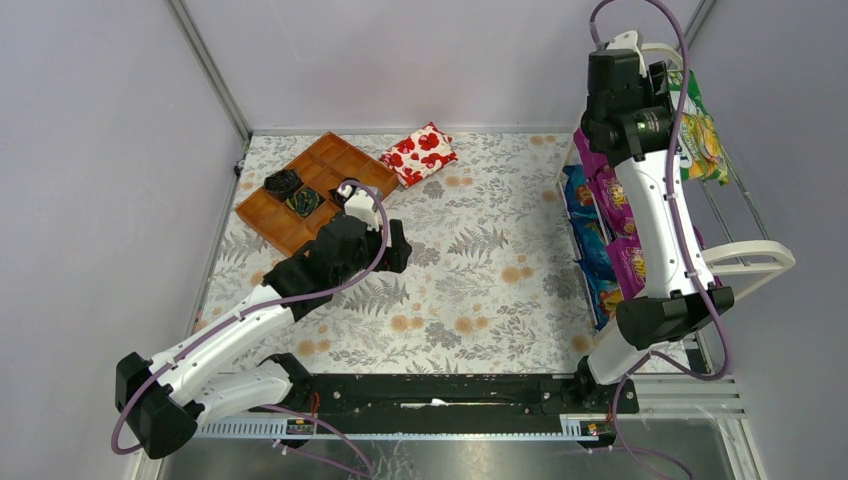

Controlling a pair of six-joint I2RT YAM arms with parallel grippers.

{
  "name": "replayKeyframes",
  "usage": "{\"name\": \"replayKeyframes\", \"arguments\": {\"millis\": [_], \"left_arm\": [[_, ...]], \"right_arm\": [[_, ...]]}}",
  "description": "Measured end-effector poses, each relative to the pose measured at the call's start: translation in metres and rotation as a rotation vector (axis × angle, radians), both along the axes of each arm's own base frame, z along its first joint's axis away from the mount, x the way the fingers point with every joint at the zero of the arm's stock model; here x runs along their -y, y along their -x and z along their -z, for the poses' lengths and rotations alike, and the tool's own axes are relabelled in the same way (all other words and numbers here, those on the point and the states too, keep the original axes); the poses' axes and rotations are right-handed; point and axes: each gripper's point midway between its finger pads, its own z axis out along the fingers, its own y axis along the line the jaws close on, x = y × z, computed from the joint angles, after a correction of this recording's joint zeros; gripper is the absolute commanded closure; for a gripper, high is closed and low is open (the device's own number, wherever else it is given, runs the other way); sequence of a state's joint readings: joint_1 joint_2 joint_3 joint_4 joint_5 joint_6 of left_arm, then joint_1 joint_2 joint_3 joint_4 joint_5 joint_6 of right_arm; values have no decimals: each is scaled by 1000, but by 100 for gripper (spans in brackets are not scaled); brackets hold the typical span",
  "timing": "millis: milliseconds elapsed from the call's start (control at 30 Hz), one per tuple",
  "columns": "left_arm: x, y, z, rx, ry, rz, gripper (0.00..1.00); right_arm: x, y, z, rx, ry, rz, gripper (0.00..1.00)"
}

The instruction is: Place and organize the candy bags onto the shelf

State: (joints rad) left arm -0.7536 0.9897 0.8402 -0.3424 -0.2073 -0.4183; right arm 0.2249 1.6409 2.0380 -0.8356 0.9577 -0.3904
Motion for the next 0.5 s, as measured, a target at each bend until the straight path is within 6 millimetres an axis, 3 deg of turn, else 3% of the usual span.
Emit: {"name": "replayKeyframes", "arguments": {"millis": [100,300,367,500], "left_arm": [[0,0,0,0,0,0,10],[0,0,0,0,0,1,10],[0,0,0,0,0,1,10],[0,0,0,0,0,1,10]], "right_arm": [[-8,1,-1,30,-71,-42,19],[-14,12,11,17,-130,-74,17],[-11,19,18,3,-118,-68,23],[-1,24,18,-3,-46,-34,45]]}}
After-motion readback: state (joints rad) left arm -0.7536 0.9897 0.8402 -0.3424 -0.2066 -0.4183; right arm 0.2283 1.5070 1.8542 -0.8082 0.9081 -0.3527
